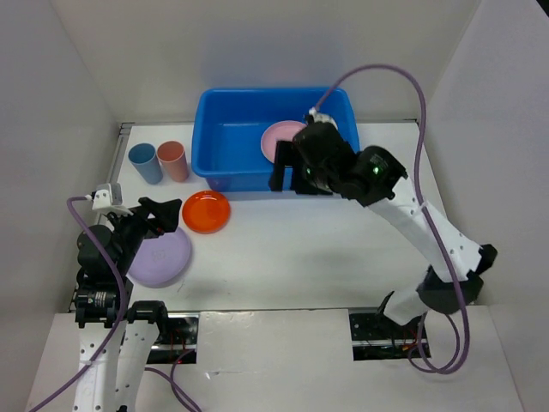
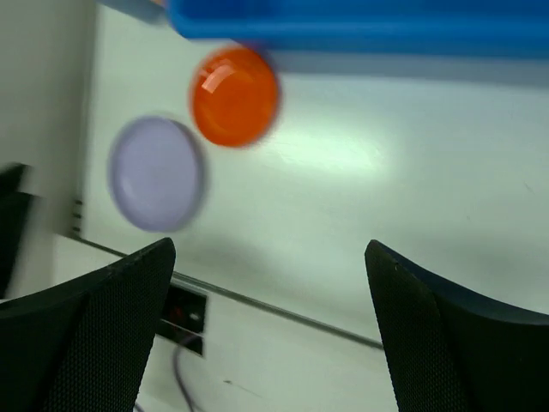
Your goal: Place the mixed dishes into the plastic bin
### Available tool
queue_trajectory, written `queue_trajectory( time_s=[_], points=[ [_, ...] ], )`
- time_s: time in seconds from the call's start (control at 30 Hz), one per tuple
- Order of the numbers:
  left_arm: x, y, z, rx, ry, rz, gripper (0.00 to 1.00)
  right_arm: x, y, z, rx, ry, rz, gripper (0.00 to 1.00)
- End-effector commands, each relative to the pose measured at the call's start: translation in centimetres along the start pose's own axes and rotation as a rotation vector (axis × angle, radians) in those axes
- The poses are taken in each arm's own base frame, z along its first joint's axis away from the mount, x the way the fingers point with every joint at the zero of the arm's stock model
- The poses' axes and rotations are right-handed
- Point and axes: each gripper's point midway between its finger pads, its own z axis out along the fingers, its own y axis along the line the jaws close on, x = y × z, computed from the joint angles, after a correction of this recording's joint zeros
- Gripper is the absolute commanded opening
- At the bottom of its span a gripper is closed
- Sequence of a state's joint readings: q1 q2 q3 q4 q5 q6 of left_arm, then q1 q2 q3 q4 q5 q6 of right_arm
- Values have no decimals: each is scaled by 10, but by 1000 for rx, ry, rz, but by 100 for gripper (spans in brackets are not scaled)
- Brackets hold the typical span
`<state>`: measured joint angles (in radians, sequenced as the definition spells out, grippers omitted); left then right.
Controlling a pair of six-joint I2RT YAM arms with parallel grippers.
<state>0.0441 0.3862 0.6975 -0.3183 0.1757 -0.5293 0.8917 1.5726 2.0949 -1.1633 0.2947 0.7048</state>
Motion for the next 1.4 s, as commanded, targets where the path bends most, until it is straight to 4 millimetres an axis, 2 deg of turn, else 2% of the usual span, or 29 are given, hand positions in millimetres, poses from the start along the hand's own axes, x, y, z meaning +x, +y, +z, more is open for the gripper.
queue_trajectory(
  time_s=[0.0, 0.03, 0.07, 0.1, 0.17, 0.2, 0.23, 0.3, 0.33, 0.37, 0.4, 0.43, 0.47, 0.5, 0.53, 0.57, 0.6, 0.63, 0.7, 0.73, 0.77, 0.8, 0.83, 0.9, 0.93, 0.97, 1.03, 1.23, 1.37],
  points=[
    [-9, -4, -1, 10, -33, -5, 100, 37, -29, -10, 6, 34, 88, 96],
    [-9, -4, -1, 10, -33, -5, 100, 60, -47, 11, 22, 71, 107, 96],
    [-9, -4, -1, 10, -33, -5, 100, 68, -52, 12, -13, 80, 127, 96],
    [-9, -4, -1, 10, -33, -5, 100, 88, -54, 18, -109, 108, 175, 96],
    [-10, -2, -1, 2, -37, -6, 100, 105, -42, 13, -258, 113, 224, 96],
    [-10, -2, -1, 2, -37, -6, 100, 116, -39, 19, -310, 124, 260, 96],
    [-10, -2, -1, 2, -37, -6, 100, 141, -27, 30, -399, 163, 321, 96],
    [-10, -2, -1, 2, -37, -6, 100, 161, -16, 35, -461, 164, 364, 96],
    [-10, -2, -1, 2, -37, -6, 100, 171, -21, 46, -426, 123, 385, 96],
    [-10, -2, -1, 2, -37, -6, 100, 179, 3, 40, -487, 113, 395, 96],
    [-8, 0, 1, -3, -28, -8, 100, 184, 9, 43, -483, 93, 408, 94],
    [-8, -2, 1, 5, -24, -8, 100, 197, 5, 61, -422, 79, 423, 90],
    [-5, 0, 4, -1, -12, -11, 100, 201, 26, 57, -494, 87, 478, 88],
    [-8, -1, 4, -1, -12, -11, 100, 208, 30, 64, -506, 97, 503, 88],
    [-8, -1, 4, -1, -12, -11, 100, 230, 25, 85, -472, 138, 507, 86],
    [-8, -1, 4, -1, -12, -11, 100, 242, 36, 86, -504, 177, 513, 86],
    [-8, -1, 4, -1, -12, -11, 100, 238, 52, 86, -559, 163, 535, 86],
    [-8, -1, 4, -1, -12, -11, 100, 258, 52, 104, -524, 193, 515, 86],
    [-8, -1, 4, -1, -12, -11, 100, 263, 80, 104, -584, 190, 504, 85],
    [-8, -1, 4, -1, -12, -11, 100, 282, 79, 120, -558, 212, 487, 84],
    [-8, -1, 4, -1, -12, -11, 100, 285, 80, 125, -564, 212, 502, 84],
    [-8, -1, 4, -1, -12, -11, 100, 282, 94, 122, -615, 207, 543, 83],
    [-8, -1, 4, -1, -12, -11, 100, 295, 90, 135, -596, 220, 550, 83],
    [-6, 0, 6, -5, -4, -13, 100, 295, 93, 140, -617, 207, 584, 83],
    [-6, 0, 6, -5, -4, -13, 100, 303, 91, 149, -602, 213, 579, 83],
    [-6, 0, 6, -5, -4, -4, 100, 296, 101, 152, -615, 197, 588, 83],
    [-6, 0, 6, -5, -4, -4, 100, 300, 105, 161, -602, 198, 570, 83],
    [-7, 2, 7, -17, 0, -6, 100, 315, 116, 195, -578, 200, 616, 71],
    [-11, -1, 6, -4, -5, 6, 100, 319, 126, 211, -573, 195, 628, 70]
  ],
)
